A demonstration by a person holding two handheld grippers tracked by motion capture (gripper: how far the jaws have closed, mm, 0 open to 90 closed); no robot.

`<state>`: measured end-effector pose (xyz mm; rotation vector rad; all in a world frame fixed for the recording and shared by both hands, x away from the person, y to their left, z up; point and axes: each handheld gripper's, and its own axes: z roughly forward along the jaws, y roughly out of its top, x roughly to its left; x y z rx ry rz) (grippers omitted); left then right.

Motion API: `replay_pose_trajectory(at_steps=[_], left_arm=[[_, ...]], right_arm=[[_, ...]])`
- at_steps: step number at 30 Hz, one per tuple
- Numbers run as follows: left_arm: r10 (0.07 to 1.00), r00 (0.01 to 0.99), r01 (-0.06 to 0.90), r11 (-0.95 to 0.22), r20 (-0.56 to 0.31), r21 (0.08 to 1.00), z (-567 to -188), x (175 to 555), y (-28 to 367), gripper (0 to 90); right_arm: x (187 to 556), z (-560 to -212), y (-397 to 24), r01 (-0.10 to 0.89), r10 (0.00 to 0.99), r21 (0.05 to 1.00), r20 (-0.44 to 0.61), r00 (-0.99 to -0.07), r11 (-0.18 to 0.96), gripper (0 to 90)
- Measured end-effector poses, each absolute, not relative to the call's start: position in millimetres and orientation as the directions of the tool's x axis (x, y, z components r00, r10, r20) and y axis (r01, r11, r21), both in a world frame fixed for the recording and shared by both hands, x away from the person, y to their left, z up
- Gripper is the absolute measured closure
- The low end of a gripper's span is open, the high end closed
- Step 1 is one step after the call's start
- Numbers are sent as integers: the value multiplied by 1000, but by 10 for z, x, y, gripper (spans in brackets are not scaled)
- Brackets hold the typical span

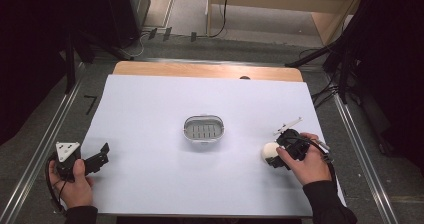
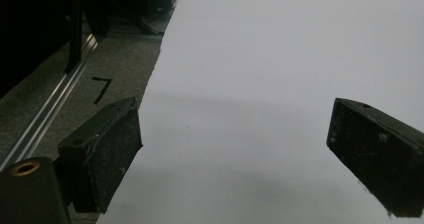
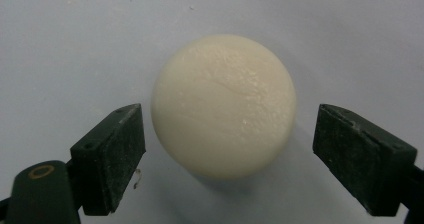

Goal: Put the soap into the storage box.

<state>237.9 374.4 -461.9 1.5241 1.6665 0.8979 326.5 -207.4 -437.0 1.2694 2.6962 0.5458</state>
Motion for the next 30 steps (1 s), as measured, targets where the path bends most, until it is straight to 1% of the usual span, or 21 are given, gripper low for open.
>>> replay_pose_trajectory(at_steps=[4,8,20,30], left_arm=[[997,-67,515,68,-38,854,-4619,2379,3742,77],[997,-68,517,67,-37,853,-4619,2379,3743,77],[997,-68,516,68,-39,854,-4620,2381,3743,77],[997,-70,515,69,-38,854,-4619,2379,3742,77]], right_arm=[[3277,-4390,-2048,727,767,356,44,-641,587,145],[3303,-4416,-2027,747,783,352,58,-619,564,185],[3331,-4449,-1972,749,782,343,59,-620,567,232],[3339,-4456,-1994,751,780,342,76,-621,565,236]])
